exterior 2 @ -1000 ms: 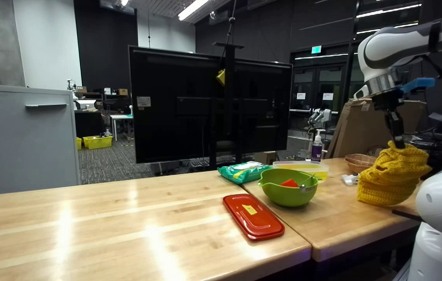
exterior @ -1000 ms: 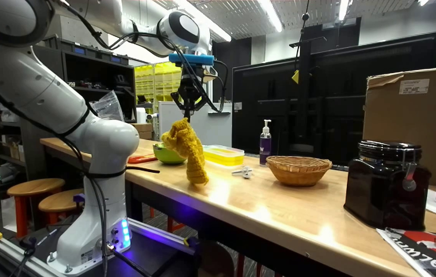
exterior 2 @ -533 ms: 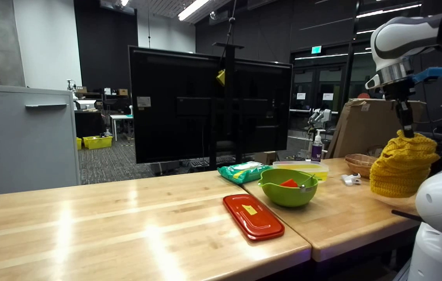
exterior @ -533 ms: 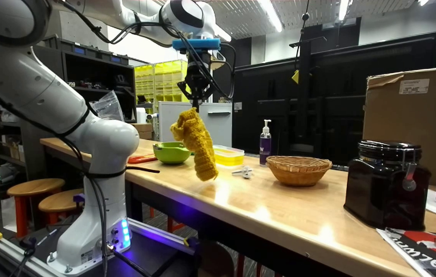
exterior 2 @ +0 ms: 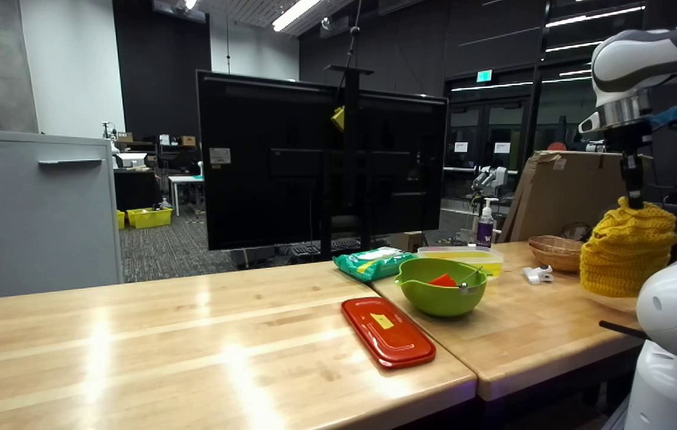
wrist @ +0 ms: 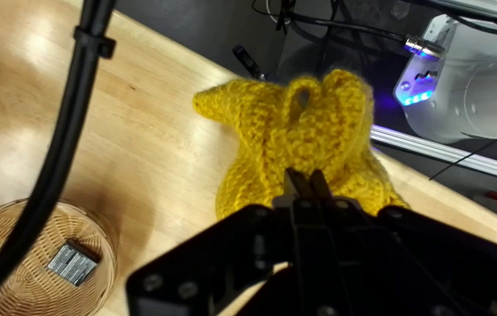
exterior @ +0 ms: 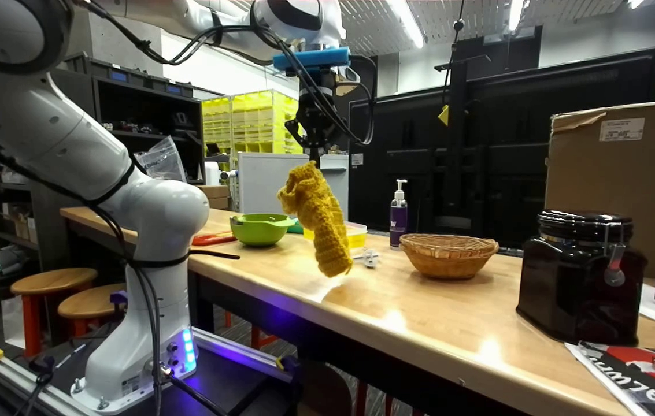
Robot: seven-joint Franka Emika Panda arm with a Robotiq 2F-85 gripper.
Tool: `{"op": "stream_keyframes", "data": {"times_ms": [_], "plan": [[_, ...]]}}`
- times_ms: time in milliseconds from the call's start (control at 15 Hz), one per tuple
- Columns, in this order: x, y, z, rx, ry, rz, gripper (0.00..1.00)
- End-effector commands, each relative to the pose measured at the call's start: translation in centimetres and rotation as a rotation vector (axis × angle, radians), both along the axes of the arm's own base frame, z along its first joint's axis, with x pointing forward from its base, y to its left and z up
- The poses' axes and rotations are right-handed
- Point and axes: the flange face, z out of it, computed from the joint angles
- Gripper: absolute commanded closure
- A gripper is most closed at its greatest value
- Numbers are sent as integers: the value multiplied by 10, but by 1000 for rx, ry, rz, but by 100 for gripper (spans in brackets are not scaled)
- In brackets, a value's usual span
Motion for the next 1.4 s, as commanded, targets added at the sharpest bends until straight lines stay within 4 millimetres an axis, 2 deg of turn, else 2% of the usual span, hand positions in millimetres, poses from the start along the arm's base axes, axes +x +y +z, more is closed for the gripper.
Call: {"op": "stream_keyframes", "data": {"times_ms": [0, 600, 933, 1333], "plan": [[10, 0, -23, 5, -37, 1, 100], [42, 34, -116, 181, -31, 4, 100], [55, 56, -146, 246, 8, -8, 100], [68, 82, -168, 267, 55, -14, 100]]}}
